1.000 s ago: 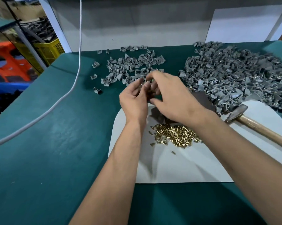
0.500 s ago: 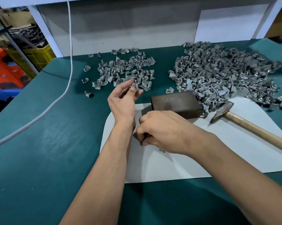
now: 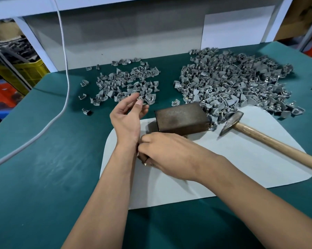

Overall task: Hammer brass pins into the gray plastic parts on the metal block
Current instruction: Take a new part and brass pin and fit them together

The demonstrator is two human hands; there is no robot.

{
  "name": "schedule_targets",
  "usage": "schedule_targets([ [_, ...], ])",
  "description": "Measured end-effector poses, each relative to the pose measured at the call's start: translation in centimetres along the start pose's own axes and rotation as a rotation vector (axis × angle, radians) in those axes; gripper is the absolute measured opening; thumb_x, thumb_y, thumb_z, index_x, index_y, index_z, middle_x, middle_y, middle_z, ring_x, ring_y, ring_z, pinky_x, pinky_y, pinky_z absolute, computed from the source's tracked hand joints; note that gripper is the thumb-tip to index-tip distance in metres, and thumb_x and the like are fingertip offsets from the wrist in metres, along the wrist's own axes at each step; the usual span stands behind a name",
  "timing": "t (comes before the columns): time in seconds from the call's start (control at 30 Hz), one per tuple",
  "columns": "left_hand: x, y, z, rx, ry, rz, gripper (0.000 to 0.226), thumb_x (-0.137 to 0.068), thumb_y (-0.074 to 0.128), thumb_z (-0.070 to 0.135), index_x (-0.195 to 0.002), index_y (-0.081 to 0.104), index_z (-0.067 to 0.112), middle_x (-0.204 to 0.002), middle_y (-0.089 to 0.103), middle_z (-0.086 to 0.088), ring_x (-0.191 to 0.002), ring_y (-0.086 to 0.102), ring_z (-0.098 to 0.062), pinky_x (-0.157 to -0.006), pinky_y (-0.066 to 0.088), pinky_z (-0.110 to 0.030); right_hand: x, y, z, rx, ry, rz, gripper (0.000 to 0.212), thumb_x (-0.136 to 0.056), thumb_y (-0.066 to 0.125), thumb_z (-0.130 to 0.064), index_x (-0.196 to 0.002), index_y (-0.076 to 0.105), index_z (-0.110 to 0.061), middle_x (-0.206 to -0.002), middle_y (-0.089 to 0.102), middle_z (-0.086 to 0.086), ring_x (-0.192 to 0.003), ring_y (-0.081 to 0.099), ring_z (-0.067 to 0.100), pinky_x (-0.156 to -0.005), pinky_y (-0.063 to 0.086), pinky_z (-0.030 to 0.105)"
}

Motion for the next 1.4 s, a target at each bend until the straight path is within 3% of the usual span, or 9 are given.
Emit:
schedule_targets([
  [0.1, 0.3, 0.4, 0.4, 0.039, 0.028, -0.01, 0.018, -0.094, 0.065, -0.01, -0.109, 0.071, -0.002, -0.086, 0.074, -0.011, -0.072, 0.071, -0.018, -0.074, 0.059, -0.028, 0.8, -1.2, 1.3, -0.132, 0.037, 0.056, 0.007, -0.099, 0.059, -0.011, -0.097, 0.06, -0.018, -0.1, 0.054, -0.004, -0.091, 0.055, 0.016, -0.082, 0.045, 0.031],
  [0.27, 1.3, 1.6, 0.8, 0.012, 0.093, -0.112, 0.021, -0.093, 0.064, -0.01, -0.102, 0.074, 0.006, -0.082, 0.076, -0.002, -0.073, 0.072, -0.018, -0.074, 0.06, -0.028, 3.3, -3.4, 4.9, -0.376, 0.215, 0.289, 0.008, -0.098, 0.062, -0.009, -0.093, 0.062, -0.016, -0.088, 0.061, -0.008, -0.078, 0.058, 0.004, -0.074, 0.051, 0.027],
  [0.37, 1.8, 2.5, 1.2, -0.05, 0.162, -0.198, 0.021, -0.093, 0.066, -0.007, -0.103, 0.075, 0.01, -0.088, 0.076, -0.006, -0.077, 0.075, -0.021, -0.077, 0.061, -0.03, 4.8, -3.5, 7.6, -0.641, 0.349, 0.396, 0.013, -0.097, 0.064, -0.002, -0.089, 0.065, -0.013, -0.078, 0.068, 0.001, -0.066, 0.069, 0.012, -0.065, 0.061, 0.037],
  [0.53, 2.8, 3.7, 1.2, -0.172, 0.233, -0.316, 0.024, -0.092, 0.069, -0.002, -0.103, 0.076, 0.017, -0.09, 0.076, -0.003, -0.083, 0.077, -0.026, -0.082, 0.062, -0.036, 5.9, -2.5, 9.5, -0.896, 0.417, 0.521, 0.016, -0.095, 0.064, 0.004, -0.087, 0.067, -0.009, -0.077, 0.07, 0.01, -0.066, 0.069, 0.026, -0.062, 0.061, 0.055],
  [0.7, 3.4, 4.4, 1.5, -0.232, 0.258, -0.422, 0.031, -0.089, 0.071, -0.001, -0.103, 0.077, 0.025, -0.096, 0.078, 0.0, -0.086, 0.077, -0.022, -0.084, 0.062, -0.036, 5.9, -2.3, 9.8, -0.852, 0.394, 0.58, 0.021, -0.096, 0.061, 0.006, -0.099, 0.07, -0.013, -0.087, 0.07, 0.009, -0.071, 0.066, 0.018, -0.065, 0.061, 0.037],
  [0.87, 3.9, 4.8, 1.8, -0.208, 0.266, -0.491, 0.027, -0.088, 0.073, -0.004, -0.108, 0.076, 0.013, -0.091, 0.072, -0.013, -0.078, 0.074, -0.019, -0.082, 0.06, -0.033, 5.9, -2.6, 10.1, -0.774, 0.413, 0.673, 0.026, -0.096, 0.06, 0.003, -0.099, 0.078, -0.016, -0.08, 0.072, -0.015, -0.063, 0.065, 0.01, -0.063, 0.05, 0.019],
  [0.97, 4.0, 4.9, 1.8, -0.183, 0.252, -0.508, 0.022, -0.087, 0.074, -0.005, -0.105, 0.076, 0.009, -0.09, 0.075, -0.014, -0.081, 0.075, -0.027, -0.085, 0.061, -0.041, 6.1, -3.0, 10.1, -0.709, 0.44, 0.796, 0.023, -0.092, 0.065, 0.002, -0.099, 0.079, -0.016, -0.087, 0.075, -0.011, -0.07, 0.068, 0.008, -0.07, 0.054, 0.023],
  [1.07, 4.2, 5.0, 1.8, -0.151, 0.221, -0.544, 0.017, -0.088, 0.071, -0.007, -0.1, 0.074, 0.005, -0.09, 0.076, -0.014, -0.083, 0.074, -0.03, -0.079, 0.06, -0.037, 6.3, -3.6, 9.8, -0.604, 0.442, 0.912, 0.02, -0.089, 0.072, -0.003, -0.103, 0.076, -0.017, -0.089, 0.074, -0.01, -0.087, 0.071, 0.008, -0.082, 0.058, 0.028],
  [1.4, 4.3, 4.9, 2.2, -0.174, 0.206, -0.621, 0.018, -0.092, 0.066, -0.009, -0.106, 0.072, 0.0, -0.098, 0.074, -0.023, -0.087, 0.074, -0.03, -0.08, 0.062, -0.036, 6.4, -4.2, 9.0, -0.328, 0.348, 1.001, 0.025, -0.084, 0.078, -0.005, -0.108, 0.072, -0.012, -0.091, 0.075, -0.006, -0.091, 0.072, 0.004, -0.08, 0.058, 0.024],
])
Point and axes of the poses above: each hand's wrist, its own x-axis away from the middle knuckle, its own y-axis out of the palm, z = x × y, the point moved 5 cm from there along -x, towards the middle knuckle
